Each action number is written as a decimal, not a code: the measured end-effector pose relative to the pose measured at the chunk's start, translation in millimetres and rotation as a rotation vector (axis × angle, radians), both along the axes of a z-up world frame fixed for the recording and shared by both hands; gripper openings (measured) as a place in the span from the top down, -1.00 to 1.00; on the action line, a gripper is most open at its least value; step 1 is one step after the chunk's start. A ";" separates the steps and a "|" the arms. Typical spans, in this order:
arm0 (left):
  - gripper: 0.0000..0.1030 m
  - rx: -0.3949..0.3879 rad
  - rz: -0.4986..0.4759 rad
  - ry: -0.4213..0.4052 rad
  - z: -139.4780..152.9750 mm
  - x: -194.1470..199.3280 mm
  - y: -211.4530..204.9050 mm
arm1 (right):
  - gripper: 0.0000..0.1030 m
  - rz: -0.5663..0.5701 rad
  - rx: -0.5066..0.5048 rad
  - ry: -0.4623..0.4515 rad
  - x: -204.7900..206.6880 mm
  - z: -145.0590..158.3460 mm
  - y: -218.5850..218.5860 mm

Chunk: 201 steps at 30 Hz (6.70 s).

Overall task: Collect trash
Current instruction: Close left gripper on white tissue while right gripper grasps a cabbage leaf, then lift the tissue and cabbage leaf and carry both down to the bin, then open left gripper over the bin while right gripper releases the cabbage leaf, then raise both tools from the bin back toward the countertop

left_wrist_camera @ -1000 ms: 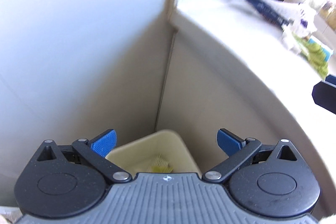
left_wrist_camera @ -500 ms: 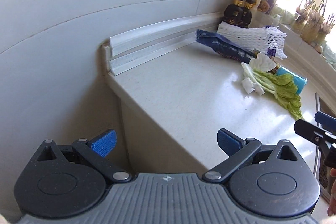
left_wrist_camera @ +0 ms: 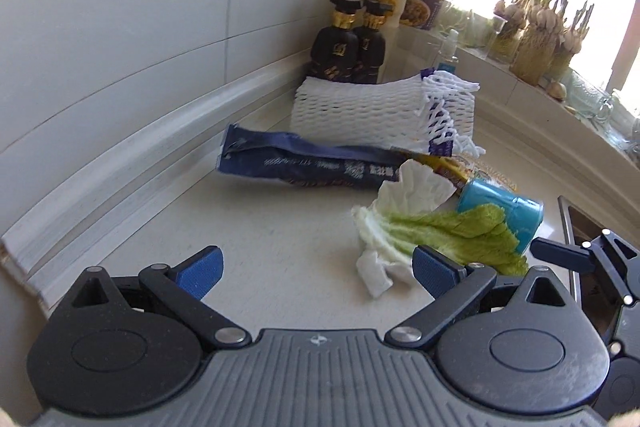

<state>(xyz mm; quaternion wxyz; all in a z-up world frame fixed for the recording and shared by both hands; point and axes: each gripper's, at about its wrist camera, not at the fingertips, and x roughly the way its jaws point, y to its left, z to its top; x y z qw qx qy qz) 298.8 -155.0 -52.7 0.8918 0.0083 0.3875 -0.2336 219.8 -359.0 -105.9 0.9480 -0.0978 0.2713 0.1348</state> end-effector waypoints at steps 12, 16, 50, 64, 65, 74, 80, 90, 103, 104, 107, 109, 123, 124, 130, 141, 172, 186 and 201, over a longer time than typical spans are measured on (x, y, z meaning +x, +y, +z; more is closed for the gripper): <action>-0.45 -0.055 -0.107 0.116 -16.6 57.6 -49.5 | -0.30 0.117 -0.188 0.027 36.1 -28.2 11.1; -0.19 -0.054 -0.127 0.152 -24.1 69.4 -60.6 | 0.01 0.117 -0.198 0.039 45.2 -31.6 9.8; 0.90 0.062 -0.076 0.040 -12.2 43.5 -52.3 | 0.78 0.099 -0.172 0.023 12.1 -16.0 17.3; 0.91 0.035 -0.024 -0.002 8.1 14.1 -13.0 | 0.78 0.011 -0.096 0.006 -13.9 9.3 12.2; 0.91 0.037 -0.024 -0.006 9.8 11.7 -10.8 | 0.78 -0.001 -0.083 0.007 -15.0 11.6 11.0; 0.91 0.045 -0.030 -0.042 24.2 -18.6 11.4 | 0.78 -0.089 0.019 0.007 -28.6 32.7 4.4; 0.91 0.050 -0.039 -0.071 33.7 -41.9 28.2 | 0.78 -0.134 0.070 -0.007 -42.0 47.6 6.3; 0.91 0.037 -0.034 -0.105 45.7 -76.7 65.0 | 0.78 -0.181 0.148 -0.023 -67.0 71.7 18.6; 0.91 -0.016 0.050 -0.051 42.0 -114.1 117.2 | 0.78 -0.188 0.210 -0.040 -103.7 89.5 43.7; 0.91 -0.022 0.058 -0.044 41.0 -116.3 121.1 | 0.78 -0.187 0.218 -0.039 -105.9 90.5 45.1; 0.91 -0.037 0.084 -0.027 36.3 -125.2 134.7 | 0.78 -0.181 0.254 -0.029 -113.5 92.8 50.2; 0.91 -0.041 0.100 -0.015 32.4 -130.2 141.5 | 0.78 -0.170 0.276 -0.020 -119.0 93.8 55.6; 0.91 -0.063 0.230 0.105 -13.7 -165.0 194.9 | 0.78 -0.042 0.336 0.077 -144.8 85.4 117.8; 0.91 -0.067 0.241 0.116 -17.6 -167.6 199.1 | 0.78 -0.031 0.339 0.090 -145.6 82.6 123.1; 0.91 -0.074 0.297 0.167 -39.9 -181.2 220.1 | 0.78 0.038 0.333 0.164 -147.1 62.7 152.1; 0.91 -0.073 0.417 0.286 -98.3 -190.3 250.6 | 0.78 0.106 0.336 0.356 -127.8 -7.5 205.6; 0.89 0.122 0.484 0.549 -218.3 -158.2 239.8 | 0.77 0.083 -0.001 0.749 -52.6 -202.3 248.8; 0.26 0.141 0.507 0.577 -216.9 -152.6 231.0 | 0.15 0.089 -0.010 0.750 -60.0 -197.0 267.0; -0.19 0.139 0.543 0.574 -204.0 -164.1 240.5 | -0.18 0.108 0.014 0.740 -67.1 -186.7 255.9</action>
